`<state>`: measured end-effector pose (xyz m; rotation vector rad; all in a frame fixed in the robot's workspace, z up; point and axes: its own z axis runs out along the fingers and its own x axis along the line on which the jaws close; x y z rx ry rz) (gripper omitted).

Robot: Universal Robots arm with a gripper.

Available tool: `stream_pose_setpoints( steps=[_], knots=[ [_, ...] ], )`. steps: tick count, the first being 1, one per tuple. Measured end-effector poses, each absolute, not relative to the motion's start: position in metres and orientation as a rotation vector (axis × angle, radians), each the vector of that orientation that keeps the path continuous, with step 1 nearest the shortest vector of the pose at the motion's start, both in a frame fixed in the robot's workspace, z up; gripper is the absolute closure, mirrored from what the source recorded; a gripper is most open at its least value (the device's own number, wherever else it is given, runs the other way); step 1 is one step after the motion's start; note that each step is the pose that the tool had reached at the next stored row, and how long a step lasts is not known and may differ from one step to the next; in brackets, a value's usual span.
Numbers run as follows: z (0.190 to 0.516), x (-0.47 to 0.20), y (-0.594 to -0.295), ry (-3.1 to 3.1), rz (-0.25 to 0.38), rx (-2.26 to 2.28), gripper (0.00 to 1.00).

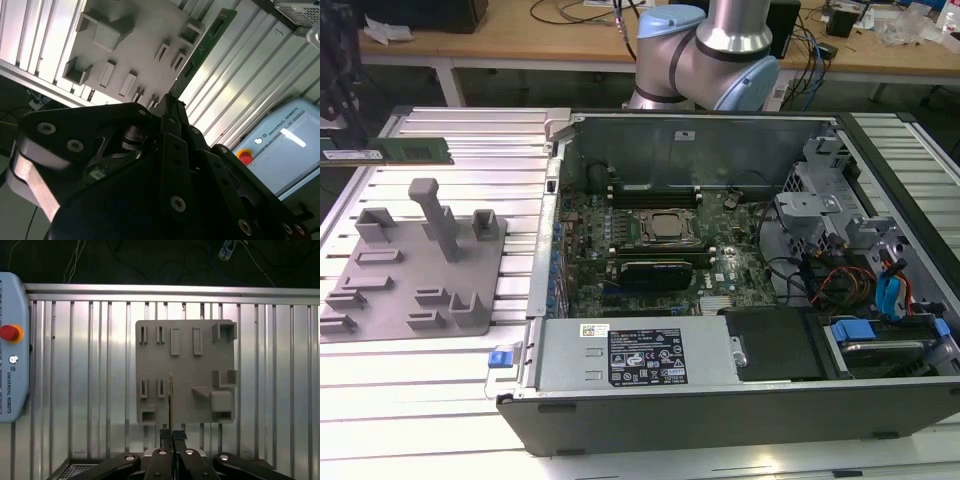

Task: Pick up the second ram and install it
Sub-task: 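Pick up the second ram and move it above second insertion slot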

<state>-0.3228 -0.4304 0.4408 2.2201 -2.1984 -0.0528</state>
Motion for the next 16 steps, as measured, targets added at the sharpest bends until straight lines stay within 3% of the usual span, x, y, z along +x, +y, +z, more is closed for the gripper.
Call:
stream_pose_setpoints(
  steps=[16],
  knots=[
    [0.441,-0.268,-0.43,-2.198,-0.053,2.22,0.91]
  ],
)
